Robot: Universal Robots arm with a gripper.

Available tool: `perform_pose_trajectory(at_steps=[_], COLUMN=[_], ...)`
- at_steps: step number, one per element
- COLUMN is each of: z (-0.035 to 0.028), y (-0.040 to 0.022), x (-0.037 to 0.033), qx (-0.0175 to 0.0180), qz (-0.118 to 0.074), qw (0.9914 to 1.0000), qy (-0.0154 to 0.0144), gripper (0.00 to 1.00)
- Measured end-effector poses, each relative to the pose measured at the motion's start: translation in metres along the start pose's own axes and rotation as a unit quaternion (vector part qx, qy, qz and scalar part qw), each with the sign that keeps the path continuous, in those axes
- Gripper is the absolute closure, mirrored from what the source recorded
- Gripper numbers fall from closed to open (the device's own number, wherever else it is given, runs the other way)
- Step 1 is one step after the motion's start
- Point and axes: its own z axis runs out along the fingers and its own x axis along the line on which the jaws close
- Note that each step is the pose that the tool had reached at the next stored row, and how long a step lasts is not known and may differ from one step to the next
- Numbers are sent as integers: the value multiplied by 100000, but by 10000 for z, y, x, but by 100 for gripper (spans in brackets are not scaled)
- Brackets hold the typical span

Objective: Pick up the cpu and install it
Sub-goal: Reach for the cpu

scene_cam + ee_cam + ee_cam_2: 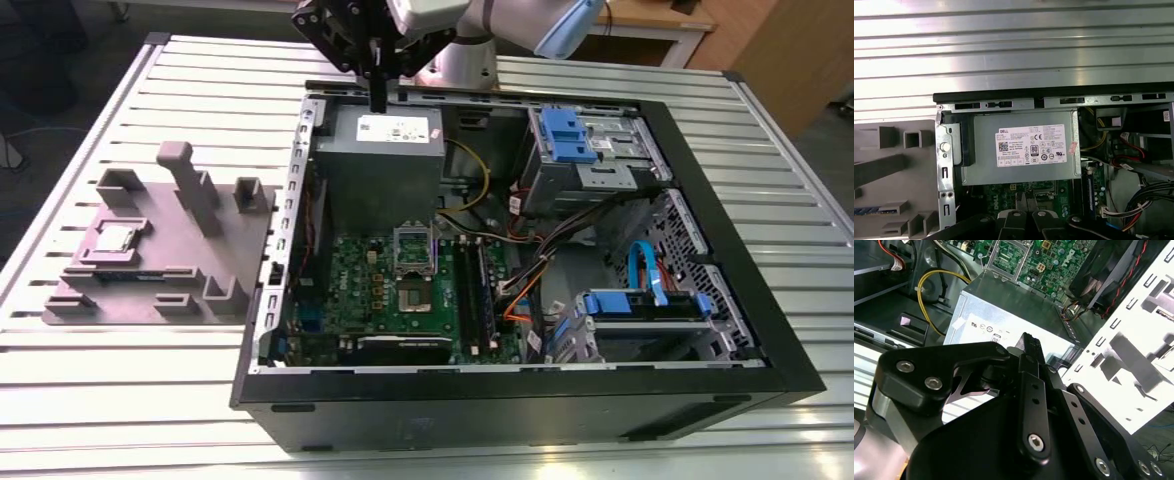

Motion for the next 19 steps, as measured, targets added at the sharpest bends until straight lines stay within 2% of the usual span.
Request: perform_pose_trajectory(at_steps=[19], z=[0], y=[-11], x=[137], qx=[9], qz=[-2], qw=[100000], qy=[5], gripper=[89])
